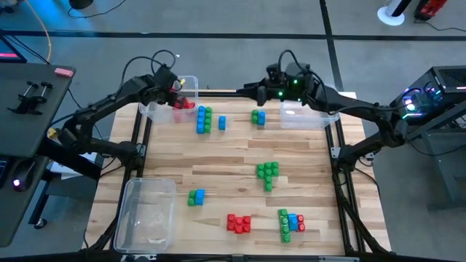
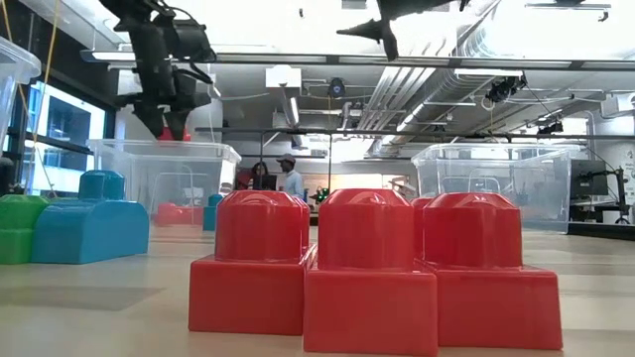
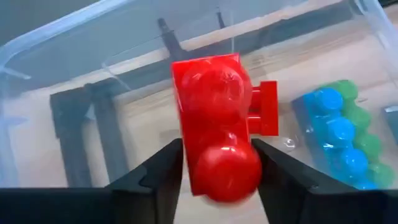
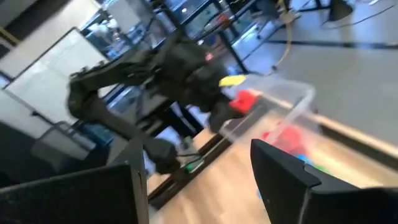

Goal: Sort blocks
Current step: Put the red game piece into the top left transparent bin

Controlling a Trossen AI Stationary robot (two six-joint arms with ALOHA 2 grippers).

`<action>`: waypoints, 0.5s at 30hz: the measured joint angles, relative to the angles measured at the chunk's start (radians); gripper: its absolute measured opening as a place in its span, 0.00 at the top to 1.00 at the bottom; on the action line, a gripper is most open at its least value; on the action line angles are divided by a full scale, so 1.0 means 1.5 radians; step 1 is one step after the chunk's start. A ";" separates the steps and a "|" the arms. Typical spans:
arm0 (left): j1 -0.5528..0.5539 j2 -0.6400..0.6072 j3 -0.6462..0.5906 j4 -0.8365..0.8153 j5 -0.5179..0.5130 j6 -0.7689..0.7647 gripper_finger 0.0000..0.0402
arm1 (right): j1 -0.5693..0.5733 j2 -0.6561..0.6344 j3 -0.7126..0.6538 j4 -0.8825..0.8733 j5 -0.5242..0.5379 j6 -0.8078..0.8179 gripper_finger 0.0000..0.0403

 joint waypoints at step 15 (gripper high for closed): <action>-0.043 -0.041 0.056 0.119 0.277 -0.013 0.42 | 0.159 0.000 0.000 -0.012 -0.044 -0.044 0.57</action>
